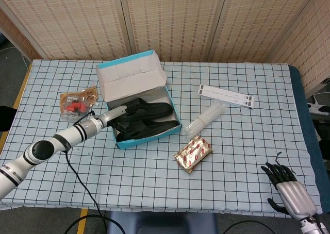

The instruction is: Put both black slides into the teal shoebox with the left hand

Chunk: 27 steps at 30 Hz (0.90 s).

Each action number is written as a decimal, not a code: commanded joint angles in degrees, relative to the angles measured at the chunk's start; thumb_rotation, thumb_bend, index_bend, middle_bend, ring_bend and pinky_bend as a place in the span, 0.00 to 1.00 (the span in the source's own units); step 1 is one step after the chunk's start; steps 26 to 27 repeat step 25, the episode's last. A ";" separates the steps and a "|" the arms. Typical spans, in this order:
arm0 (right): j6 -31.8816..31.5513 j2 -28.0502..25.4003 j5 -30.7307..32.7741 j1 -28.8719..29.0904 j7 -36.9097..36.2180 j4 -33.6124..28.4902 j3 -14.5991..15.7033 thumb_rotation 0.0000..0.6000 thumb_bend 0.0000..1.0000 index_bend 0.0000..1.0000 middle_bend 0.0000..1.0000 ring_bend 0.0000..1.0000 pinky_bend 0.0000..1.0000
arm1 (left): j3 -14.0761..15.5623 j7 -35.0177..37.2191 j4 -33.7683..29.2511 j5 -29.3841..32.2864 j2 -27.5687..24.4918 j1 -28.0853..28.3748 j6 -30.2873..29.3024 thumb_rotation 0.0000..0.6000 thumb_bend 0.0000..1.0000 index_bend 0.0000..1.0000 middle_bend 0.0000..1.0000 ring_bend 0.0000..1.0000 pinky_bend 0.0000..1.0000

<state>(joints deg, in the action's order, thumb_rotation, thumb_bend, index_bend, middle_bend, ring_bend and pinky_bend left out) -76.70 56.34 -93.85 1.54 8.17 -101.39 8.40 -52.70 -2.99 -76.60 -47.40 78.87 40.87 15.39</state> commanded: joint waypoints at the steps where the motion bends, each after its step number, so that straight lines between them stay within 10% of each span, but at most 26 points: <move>1: -0.58 0.42 -0.54 -0.06 -0.27 0.47 -0.19 1.00 0.21 0.00 0.00 0.00 0.00 | -4.52 -7.22 -10.56 -2.95 -2.42 -10.94 -5.73 1.00 0.45 0.00 0.00 0.00 0.06; 9: -7.50 3.76 -2.82 -1.81 -1.67 3.49 -2.31 1.00 0.21 0.00 0.00 0.00 0.00 | -4.32 -18.36 -33.30 -29.24 -1.19 -44.87 -31.10 1.00 0.44 0.00 0.00 0.00 0.05; 12: -10.75 5.90 -3.65 -2.79 -1.70 5.25 -3.33 1.00 0.20 0.00 0.00 0.00 0.00 | 3.69 -10.42 -33.17 -48.63 -1.90 -55.28 -47.53 1.00 0.44 0.00 0.00 0.00 0.03; 16: -11.38 6.79 -3.47 -3.42 -0.69 6.09 -3.37 1.00 0.20 0.00 0.00 0.00 0.00 | 17.65 7.56 -15.63 -68.58 -2.49 -58.72 -76.62 1.00 0.44 0.00 0.00 0.00 0.01; 27: -11.90 6.41 -3.38 -4.15 1.11 4.83 -3.22 1.00 0.20 0.00 0.00 0.00 0.00 | 24.47 6.34 -7.60 -65.86 -4.20 -54.27 -87.30 1.00 0.44 0.00 0.00 0.00 0.01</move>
